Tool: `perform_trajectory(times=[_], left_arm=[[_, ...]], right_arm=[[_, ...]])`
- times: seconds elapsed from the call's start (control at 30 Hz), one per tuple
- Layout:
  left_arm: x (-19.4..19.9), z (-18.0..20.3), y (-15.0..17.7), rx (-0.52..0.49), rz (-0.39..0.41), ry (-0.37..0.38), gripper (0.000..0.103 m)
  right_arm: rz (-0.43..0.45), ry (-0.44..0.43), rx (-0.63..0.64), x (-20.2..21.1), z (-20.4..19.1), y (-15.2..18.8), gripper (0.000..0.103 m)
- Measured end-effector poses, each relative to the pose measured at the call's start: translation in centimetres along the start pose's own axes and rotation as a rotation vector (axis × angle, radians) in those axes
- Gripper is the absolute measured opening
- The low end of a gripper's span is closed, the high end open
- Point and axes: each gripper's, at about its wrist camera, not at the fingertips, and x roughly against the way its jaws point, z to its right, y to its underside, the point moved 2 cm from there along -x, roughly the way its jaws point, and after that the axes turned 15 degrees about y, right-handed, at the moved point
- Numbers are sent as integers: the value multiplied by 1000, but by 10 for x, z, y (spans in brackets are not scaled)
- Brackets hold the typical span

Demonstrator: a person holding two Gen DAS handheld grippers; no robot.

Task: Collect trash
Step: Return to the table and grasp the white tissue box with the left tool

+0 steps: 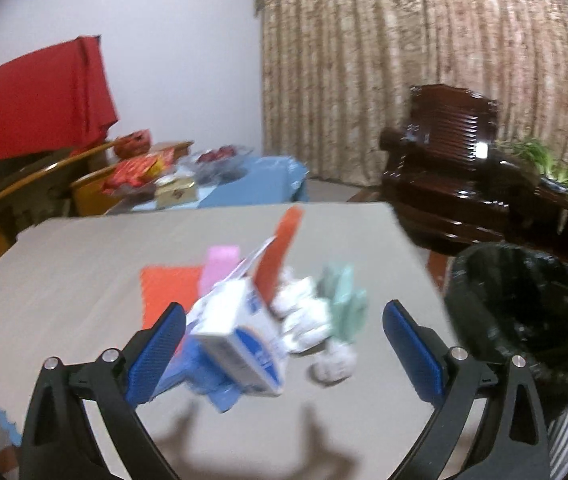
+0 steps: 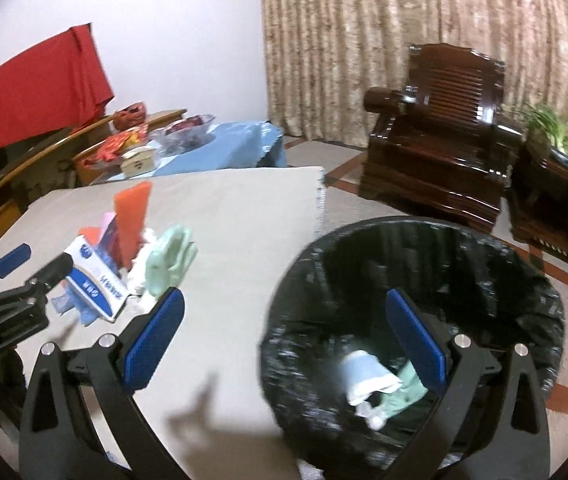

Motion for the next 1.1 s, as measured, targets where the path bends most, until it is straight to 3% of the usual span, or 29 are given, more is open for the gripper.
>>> perform_trajectory(times=[0.23,0.43,0.7,0.87,0.97,1.1], left_arm=[[-23,-33,15,53,-41,-38,92],[-40,-41,21,60,-66,-6,81],[-52,-26,24,47,-89,67,57],[-68,-23,27,46,-123,77,53],[-71,-26,29,62,-133,96,35],[-64,-30,27,76,-122,105,33]], right_arm=[[7,-53,56,-11,-38,-5,98],[2,-68,88,-21,-58,-9,98],[-1,-65,106,-30,-64,-11,98],[-8,-55,108,-34,-63,-11,98],[-10,-54,110,-36,-63,-12,98],[-3,-65,117,-38,-67,-15,98]])
